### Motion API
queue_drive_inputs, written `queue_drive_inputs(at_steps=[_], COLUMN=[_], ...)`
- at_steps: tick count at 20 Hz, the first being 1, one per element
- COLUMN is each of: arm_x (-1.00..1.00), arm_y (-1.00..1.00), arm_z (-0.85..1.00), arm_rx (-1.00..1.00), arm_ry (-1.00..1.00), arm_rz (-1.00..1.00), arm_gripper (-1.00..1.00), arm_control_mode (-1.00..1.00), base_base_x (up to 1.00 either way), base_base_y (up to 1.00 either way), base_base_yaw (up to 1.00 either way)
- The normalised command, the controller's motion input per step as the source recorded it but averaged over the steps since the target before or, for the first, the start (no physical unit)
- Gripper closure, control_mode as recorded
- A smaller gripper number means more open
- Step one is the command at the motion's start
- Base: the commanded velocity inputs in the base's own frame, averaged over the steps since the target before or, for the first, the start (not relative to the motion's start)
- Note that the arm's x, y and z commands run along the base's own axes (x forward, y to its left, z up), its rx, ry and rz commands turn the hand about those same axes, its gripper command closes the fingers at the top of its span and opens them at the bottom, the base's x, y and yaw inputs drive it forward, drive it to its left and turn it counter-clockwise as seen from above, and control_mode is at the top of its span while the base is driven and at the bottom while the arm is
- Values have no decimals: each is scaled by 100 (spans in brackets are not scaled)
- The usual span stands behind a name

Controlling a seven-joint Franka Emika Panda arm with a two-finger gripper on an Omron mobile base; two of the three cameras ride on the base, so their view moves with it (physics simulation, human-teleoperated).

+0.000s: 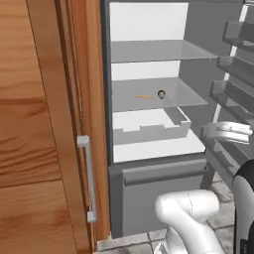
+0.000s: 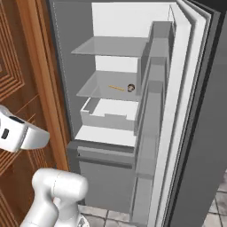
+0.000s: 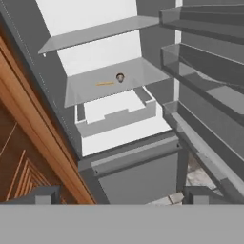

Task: Place the mayonnaise and mayonnaise from the counter to the top shelf of the fridge. If the existing items in the fridge are on the top shelf, move them to other shelves.

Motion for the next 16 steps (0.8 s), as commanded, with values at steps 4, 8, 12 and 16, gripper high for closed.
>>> queue_drive_inputs(at_steps=[4, 8, 12, 16], arm_x=[0, 0, 0, 0], arm_y=[0, 0, 0, 0], arm_z=[0, 0, 0, 0], arm_rx=[0, 0, 0, 0], arm_ry=[0, 0, 0, 0], arm_rz=[0, 0, 0, 0], arm_gripper=[-100, -100, -100, -100], arm_control_mode=[100, 100, 100, 100], base_base_x=[-80, -47, -54, -85], base_base_y=[2, 9, 1, 0], base_base_yaw=[18, 52, 75, 81])
